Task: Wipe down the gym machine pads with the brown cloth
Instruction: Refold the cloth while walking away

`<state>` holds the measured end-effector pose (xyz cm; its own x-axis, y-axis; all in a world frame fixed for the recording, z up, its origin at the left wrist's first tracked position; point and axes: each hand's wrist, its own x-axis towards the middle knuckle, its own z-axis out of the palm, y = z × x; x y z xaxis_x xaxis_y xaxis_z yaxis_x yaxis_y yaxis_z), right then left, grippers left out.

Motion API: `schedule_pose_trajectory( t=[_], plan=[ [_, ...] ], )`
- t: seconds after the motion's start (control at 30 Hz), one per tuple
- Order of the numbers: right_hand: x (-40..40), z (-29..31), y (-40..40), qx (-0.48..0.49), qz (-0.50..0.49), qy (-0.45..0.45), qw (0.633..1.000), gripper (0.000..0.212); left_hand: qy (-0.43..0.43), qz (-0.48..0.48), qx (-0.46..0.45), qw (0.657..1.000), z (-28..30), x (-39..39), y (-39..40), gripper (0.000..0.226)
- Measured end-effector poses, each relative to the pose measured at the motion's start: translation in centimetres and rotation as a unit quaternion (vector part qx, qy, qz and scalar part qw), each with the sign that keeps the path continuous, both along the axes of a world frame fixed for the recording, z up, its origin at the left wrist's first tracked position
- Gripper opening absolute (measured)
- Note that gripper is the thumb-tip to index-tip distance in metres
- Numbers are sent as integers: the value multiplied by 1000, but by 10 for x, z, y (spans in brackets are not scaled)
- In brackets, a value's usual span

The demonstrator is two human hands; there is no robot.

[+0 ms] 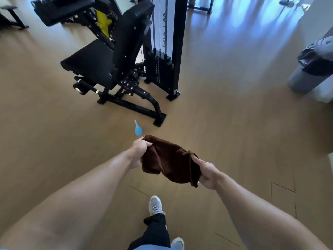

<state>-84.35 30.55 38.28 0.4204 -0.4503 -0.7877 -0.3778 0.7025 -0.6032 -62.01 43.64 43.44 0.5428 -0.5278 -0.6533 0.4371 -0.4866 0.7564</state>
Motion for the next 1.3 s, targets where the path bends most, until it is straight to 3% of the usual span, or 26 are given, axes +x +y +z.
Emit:
schedule_pose_trajectory(
  t=[0.2, 0.33, 0.53, 0.63, 0.7, 0.8, 0.87, 0.93, 1.03, 1.13, 1.17, 1.27, 1.3],
  plan=[
    [81, -12, -134, 45, 9, 23, 999, 33, -67, -106, 47, 991, -9, 103, -106, 35],
    [133, -22, -214, 26, 44, 26, 998, 42, -182, -133, 56, 973, -4, 163, -182, 44],
    [230, -14, -324, -69, 272, 136, 950, 60, -295, -198, 28, 934, 41, 234, -320, 50],
    [279, -26, -370, 57, 223, 125, 965, 42, -326, -233, 20, 916, 44, 260, -377, 52],
    [320, -45, -411, 155, 152, 66, 974, 71, -339, -234, 25, 911, 41, 282, -423, 52],
    [375, -66, -458, 173, 99, -9, 980, 107, -334, -214, 25, 917, 36, 316, -472, 50],
    [411, -83, -497, 104, 172, -36, 979, 128, -315, -174, 31, 932, 34, 346, -506, 47],
    [438, -85, -530, -42, 298, -76, 951, 135, -310, -134, 45, 940, 35, 371, -529, 43],
    [482, -96, -590, -253, 438, -68, 860, 117, -259, -69, 43, 962, 30, 408, -563, 30],
    [522, -116, -631, -279, 500, 24, 820, 94, -187, -12, 26, 982, 12, 433, -579, 14],
    [532, -126, -639, -263, 506, 31, 821, 82, -172, 9, 20, 985, 3, 440, -582, 17],
    [568, -153, -655, -114, 440, 5, 891, 31, -160, 57, 43, 985, -31, 458, -590, 25],
    [580, -160, -658, -64, 415, 6, 908, 24, -165, 71, 61, 982, -45, 464, -590, 25]
  ],
)
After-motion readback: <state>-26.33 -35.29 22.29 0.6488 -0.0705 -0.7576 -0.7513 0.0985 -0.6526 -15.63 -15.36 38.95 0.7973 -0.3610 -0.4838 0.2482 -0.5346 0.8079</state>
